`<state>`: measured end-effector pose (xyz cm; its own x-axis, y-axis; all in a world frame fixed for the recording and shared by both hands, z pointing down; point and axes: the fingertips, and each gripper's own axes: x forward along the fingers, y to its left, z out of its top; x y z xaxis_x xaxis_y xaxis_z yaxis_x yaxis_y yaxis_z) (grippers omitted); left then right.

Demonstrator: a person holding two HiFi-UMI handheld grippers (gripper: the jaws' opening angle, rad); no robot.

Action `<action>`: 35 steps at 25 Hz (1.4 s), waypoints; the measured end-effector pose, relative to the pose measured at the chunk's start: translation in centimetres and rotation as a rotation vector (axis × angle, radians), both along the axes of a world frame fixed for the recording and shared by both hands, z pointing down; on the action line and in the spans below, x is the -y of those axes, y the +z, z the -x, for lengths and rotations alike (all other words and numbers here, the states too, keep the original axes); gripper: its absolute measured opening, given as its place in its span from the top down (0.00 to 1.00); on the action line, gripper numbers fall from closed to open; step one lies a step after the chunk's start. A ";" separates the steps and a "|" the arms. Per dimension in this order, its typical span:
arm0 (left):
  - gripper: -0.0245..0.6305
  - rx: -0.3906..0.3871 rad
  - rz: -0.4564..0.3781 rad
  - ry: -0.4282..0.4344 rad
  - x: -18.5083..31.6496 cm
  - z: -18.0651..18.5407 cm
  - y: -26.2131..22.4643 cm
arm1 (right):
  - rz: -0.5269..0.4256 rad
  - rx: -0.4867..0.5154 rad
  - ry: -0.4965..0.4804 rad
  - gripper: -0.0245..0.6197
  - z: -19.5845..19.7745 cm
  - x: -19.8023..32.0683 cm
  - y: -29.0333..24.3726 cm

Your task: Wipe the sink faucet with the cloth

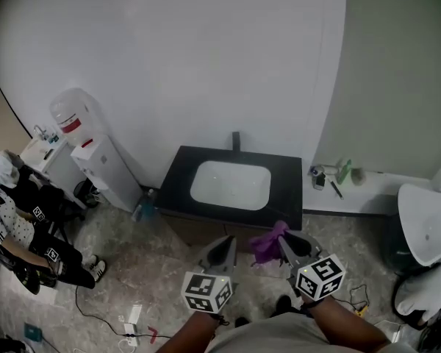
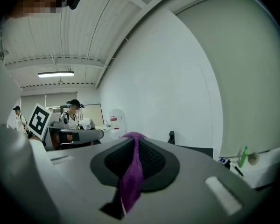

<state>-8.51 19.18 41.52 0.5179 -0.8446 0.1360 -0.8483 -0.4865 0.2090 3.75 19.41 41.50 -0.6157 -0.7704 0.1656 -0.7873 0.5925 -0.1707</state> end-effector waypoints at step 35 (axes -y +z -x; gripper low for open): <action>0.95 0.039 0.167 -0.089 44.2 2.3 9.1 | 0.152 -0.104 -0.121 0.91 8.1 57.0 13.7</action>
